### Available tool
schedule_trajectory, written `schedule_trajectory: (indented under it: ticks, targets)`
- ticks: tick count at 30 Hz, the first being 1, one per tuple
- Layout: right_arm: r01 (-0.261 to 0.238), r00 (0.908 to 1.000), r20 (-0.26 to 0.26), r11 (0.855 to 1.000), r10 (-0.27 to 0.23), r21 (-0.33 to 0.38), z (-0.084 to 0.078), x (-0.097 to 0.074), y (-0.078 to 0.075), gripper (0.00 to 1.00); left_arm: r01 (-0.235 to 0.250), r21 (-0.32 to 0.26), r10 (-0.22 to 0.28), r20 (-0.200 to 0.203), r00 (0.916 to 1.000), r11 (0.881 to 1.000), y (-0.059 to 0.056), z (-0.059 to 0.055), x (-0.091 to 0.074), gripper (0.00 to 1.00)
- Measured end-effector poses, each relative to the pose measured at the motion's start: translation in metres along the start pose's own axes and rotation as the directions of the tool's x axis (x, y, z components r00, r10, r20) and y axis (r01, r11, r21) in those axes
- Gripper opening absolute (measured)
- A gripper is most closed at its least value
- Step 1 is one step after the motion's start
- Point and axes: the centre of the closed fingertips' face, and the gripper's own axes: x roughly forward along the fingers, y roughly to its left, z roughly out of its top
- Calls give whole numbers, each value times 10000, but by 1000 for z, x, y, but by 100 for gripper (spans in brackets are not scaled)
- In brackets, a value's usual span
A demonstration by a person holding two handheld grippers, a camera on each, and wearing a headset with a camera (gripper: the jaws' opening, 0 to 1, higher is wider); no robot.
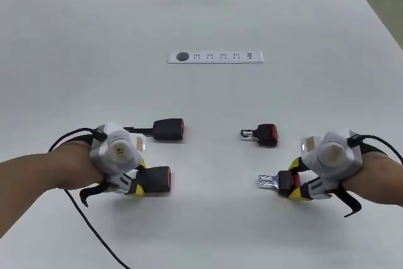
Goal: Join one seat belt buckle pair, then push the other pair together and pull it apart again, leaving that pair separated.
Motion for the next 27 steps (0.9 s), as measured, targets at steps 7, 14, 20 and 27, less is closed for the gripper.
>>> schedule_trajectory:
  ticks: [7,14,20,27]
  targets:
    - [-123,9999,17,9997,123,-195,0,0,0,33,61,317,-53,-249,9997,9995,1,-3,1,32]
    - [-127,9994,-319,9977,106,-659,-1,4,0,33,88,202,-86,-125,9999,9998,1,-3,1,32]
    - [-275,9993,-257,9988,265,-413,-2,5,0,34,139,213,-139,5,9999,9997,0,-3,2,32]
    - [-355,9990,-287,9980,340,-532,-3,5,0,33,273,368,-270,-82,9996,9989,-1,-3,2,32]
